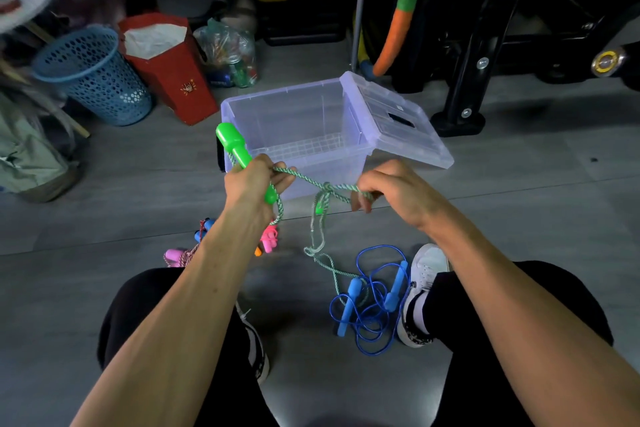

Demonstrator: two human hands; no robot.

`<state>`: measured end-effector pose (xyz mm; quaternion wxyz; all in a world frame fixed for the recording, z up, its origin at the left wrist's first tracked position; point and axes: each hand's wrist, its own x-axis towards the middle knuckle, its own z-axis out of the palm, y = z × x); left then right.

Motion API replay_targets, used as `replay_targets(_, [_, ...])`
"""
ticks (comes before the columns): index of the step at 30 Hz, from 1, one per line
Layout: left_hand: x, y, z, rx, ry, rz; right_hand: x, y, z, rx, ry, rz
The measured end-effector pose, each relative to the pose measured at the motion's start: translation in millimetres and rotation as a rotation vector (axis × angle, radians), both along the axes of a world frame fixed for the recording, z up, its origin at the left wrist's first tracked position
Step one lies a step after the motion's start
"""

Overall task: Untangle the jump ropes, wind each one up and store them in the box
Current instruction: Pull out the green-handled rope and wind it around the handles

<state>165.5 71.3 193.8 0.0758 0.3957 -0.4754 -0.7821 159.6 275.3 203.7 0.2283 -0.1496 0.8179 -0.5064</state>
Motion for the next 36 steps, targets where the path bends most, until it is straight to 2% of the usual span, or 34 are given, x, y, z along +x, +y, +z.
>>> replay_targets(2, [3, 3, 2, -0.004, 0.036, -0.025, 0, 0, -6, 0.176, 0.013, -0.154])
replay_targets(3, [3, 5, 2, -0.007, 0.058, -0.041, -3, -2, -13, 0.165, -0.01, -0.283])
replay_targets(6, [4, 6, 3, -0.032, 0.096, -0.063, -10, -4, -15, -0.192, -0.261, -0.681])
replay_targets(8, [3, 4, 3, -0.038, 0.084, -0.035, -14, 1, -14, -0.318, -0.268, -0.757])
replay_targets(10, [2, 2, 3, -0.021, 0.084, -0.011, -15, 4, -15, -0.159, -0.086, -0.552])
replay_targets(12, [2, 2, 6, 0.023, 0.105, -0.019, -13, 7, -21, 0.217, 0.073, -0.196])
replay_targets(14, [3, 4, 9, 0.06, 0.135, -0.041, -9, 10, -31, 0.586, 0.07, 0.068])
replay_targets(15, [3, 5, 10, 0.069, 0.15, -0.059, -7, 10, -36, 0.694, 0.068, 0.133])
replay_targets(16, [4, 5, 11, 0.073, 0.164, -0.083, -5, 10, -39, 0.715, 0.092, 0.152])
replay_targets(17, [5, 7, 12, 0.073, 0.174, -0.112, -4, 8, -41, 0.645, 0.114, 0.129])
replay_targets(20, [6, 15, 13, 0.073, 0.168, -0.189, -1, -8, -40, 0.188, 0.099, 0.028])
replay_targets(21, [7, 17, 13, 0.076, 0.163, -0.203, 1, -14, -39, 0.121, 0.075, 0.042])
replay_targets(25, [5, 17, 15, 0.155, 0.178, -0.199, 3, -28, -47, 0.117, 0.019, 0.118])
replay_targets(28, [2, -1, 17, 0.192, 0.195, -0.083, -4, -23, -51, 0.325, 0.082, 0.146])
replay_targets(30, [0, -16, 9, 0.107, 0.082, -0.053, -9, -16, -54, 0.496, 0.181, 0.148])
replay_targets(32, [0, -27, -2, -0.086, -0.136, -0.148, -12, -9, -53, 0.545, 0.266, 0.108])
replay_targets(34, [2, -32, -14, -0.506, -0.354, -0.42, -13, -7, -47, 0.45, 0.29, 0.066])
replay_targets(36, [8, -30, -17, -0.946, -0.49, -0.691, -12, -8, -39, 0.373, 0.29, 0.045])
